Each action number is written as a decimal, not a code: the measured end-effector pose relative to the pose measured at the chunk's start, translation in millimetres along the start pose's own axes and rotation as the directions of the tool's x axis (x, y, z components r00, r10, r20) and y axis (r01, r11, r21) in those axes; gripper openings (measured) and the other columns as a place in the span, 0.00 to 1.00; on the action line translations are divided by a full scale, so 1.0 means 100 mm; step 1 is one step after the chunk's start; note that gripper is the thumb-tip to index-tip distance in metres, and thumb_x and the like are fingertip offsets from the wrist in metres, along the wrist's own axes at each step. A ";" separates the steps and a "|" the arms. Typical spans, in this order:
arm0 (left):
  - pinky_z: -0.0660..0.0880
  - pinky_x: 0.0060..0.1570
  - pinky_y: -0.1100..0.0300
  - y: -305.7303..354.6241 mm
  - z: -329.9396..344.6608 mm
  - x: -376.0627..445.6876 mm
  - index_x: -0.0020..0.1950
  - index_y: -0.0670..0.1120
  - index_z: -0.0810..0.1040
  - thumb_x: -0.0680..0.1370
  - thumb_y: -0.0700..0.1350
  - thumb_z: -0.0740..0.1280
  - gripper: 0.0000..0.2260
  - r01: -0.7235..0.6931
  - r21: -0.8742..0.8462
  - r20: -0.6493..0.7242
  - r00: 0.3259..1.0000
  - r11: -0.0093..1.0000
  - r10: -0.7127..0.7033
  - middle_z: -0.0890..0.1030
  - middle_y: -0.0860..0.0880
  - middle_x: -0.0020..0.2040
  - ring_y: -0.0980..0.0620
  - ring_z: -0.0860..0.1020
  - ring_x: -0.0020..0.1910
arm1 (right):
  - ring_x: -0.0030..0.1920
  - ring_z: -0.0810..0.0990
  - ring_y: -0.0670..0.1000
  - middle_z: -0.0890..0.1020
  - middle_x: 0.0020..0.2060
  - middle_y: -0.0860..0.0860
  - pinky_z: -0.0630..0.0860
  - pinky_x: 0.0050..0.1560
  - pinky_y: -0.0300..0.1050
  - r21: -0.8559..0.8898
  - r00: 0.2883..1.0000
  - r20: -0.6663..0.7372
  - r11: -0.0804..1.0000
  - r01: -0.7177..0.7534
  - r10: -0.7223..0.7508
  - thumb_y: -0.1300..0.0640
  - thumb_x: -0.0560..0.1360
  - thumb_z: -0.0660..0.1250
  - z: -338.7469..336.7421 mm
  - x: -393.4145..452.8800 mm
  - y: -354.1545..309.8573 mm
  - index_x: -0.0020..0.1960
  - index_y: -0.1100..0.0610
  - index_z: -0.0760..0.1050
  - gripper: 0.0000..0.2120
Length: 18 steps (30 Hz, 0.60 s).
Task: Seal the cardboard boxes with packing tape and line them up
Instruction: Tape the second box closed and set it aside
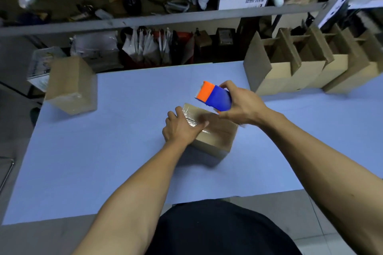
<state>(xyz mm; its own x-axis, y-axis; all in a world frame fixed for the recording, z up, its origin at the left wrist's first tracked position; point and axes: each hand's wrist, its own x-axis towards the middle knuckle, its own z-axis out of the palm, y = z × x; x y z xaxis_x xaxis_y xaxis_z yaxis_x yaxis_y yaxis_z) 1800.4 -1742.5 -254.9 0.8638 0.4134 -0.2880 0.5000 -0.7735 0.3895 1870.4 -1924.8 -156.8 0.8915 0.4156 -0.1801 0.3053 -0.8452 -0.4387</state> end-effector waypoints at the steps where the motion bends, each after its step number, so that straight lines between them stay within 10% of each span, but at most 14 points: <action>1: 0.71 0.48 0.51 0.01 0.00 -0.01 0.65 0.48 0.64 0.63 0.77 0.66 0.43 0.011 -0.014 -0.009 1.000 1.000 -0.011 0.71 0.46 0.59 0.42 0.74 0.60 | 0.41 0.78 0.53 0.79 0.45 0.46 0.75 0.39 0.47 0.057 1.000 0.015 0.998 0.024 -0.025 0.43 0.65 0.73 0.00 0.02 -0.07 0.62 0.45 0.64 0.30; 10: 0.74 0.37 0.57 -0.25 -0.11 0.07 0.49 0.54 0.75 0.66 0.73 0.66 0.25 0.050 -0.226 0.145 0.989 0.973 -0.017 0.76 0.54 0.42 0.47 0.77 0.40 | 0.45 0.77 0.52 0.78 0.48 0.47 0.76 0.43 0.48 0.113 0.974 0.156 0.983 0.146 -0.163 0.39 0.63 0.67 0.12 0.11 -0.13 0.61 0.46 0.68 0.29; 15: 0.73 0.41 0.60 -0.47 -0.23 0.19 0.45 0.49 0.80 0.78 0.51 0.70 0.07 -0.006 -0.478 0.008 1.000 0.879 0.012 0.83 0.51 0.44 0.49 0.80 0.44 | 0.44 0.77 0.50 0.78 0.46 0.42 0.74 0.42 0.46 -0.014 0.956 0.148 0.966 0.259 -0.254 0.37 0.66 0.67 0.23 0.10 -0.20 0.58 0.42 0.67 0.23; 18: 0.74 0.35 0.62 -0.34 -0.38 0.20 0.47 0.46 0.81 0.82 0.51 0.63 0.11 0.129 -0.729 0.093 0.992 0.672 -0.089 0.83 0.48 0.42 0.51 0.80 0.40 | 0.43 0.77 0.49 0.78 0.46 0.40 0.75 0.42 0.46 -0.005 0.950 0.124 0.958 0.288 -0.285 0.38 0.66 0.69 0.26 0.07 -0.17 0.57 0.41 0.67 0.22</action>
<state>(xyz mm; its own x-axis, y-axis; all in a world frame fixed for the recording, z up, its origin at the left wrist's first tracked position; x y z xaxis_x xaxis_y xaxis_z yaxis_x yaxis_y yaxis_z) 1803.1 -1689.7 -241.2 0.8065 0.4338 -0.4016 0.4921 -0.1161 0.8628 1862.8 -1899.2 -173.7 0.7189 0.6775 -0.1557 0.5506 -0.6916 -0.4674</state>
